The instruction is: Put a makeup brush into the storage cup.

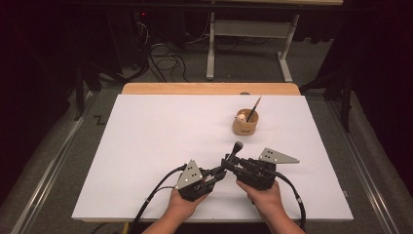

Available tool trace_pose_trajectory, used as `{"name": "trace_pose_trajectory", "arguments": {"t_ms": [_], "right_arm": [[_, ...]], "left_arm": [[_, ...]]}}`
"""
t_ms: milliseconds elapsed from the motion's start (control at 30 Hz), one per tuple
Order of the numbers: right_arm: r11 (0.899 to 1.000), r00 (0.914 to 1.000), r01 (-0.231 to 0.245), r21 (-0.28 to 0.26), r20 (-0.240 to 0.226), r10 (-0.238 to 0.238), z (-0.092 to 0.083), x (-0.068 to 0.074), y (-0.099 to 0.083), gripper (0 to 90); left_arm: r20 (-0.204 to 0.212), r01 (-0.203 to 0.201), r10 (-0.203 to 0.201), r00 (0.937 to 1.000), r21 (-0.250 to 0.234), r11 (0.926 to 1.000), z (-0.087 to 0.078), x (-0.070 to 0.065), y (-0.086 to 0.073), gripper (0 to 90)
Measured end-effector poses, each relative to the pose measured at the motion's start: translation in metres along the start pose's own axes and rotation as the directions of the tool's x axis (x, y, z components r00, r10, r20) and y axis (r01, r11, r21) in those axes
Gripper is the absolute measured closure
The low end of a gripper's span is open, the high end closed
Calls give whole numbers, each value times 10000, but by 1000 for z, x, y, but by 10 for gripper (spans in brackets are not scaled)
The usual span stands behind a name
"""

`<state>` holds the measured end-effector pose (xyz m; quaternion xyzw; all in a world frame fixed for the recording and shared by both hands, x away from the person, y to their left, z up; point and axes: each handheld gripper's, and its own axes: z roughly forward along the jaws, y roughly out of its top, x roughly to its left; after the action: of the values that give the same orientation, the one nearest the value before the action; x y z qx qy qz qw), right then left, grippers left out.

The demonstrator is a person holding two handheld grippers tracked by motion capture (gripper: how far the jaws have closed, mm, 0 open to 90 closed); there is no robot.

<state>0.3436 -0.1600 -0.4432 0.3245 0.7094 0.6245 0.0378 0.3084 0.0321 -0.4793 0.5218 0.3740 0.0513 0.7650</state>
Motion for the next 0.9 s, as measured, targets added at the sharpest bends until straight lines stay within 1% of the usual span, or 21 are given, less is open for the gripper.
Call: {"name": "trace_pose_trajectory", "arguments": {"t_ms": [100,167,300,400,500,700,767,833,900], "right_arm": [[10000,10000,-38,14,-11,38,0,0,0,718],[10000,10000,-61,4,1,61,0,0,0,754],[10000,10000,18,26,-79,-18,0,0,0,780],[10000,9998,67,47,-164,-66,0,1,0,787],[10000,9997,10,37,-226,-10,0,0,0,789],[9999,9997,97,26,-222,-96,-1,1,0,791],[9999,9998,98,43,-162,-98,-1,2,0,792],[9999,9998,102,38,-156,-101,-1,1,0,792],[9999,9998,130,31,-151,-129,-1,1,0,792]], "left_arm": [[-9,-8,8,10000,22,10000,0,0,0,790],[-16,-13,13,10000,32,10000,0,0,0,790],[-28,-85,85,10000,84,9999,1,1,-1,789],[-24,-92,92,10000,86,9999,1,1,-2,789],[-13,-106,106,9999,78,9999,1,0,-1,789],[-32,-97,97,9999,145,9998,1,0,-1,782],[10,-82,82,10000,156,9998,1,-1,-1,755],[-34,-123,124,9999,151,9998,2,-1,0,715],[-99,-50,51,9999,114,9999,2,-1,0,657]]}}
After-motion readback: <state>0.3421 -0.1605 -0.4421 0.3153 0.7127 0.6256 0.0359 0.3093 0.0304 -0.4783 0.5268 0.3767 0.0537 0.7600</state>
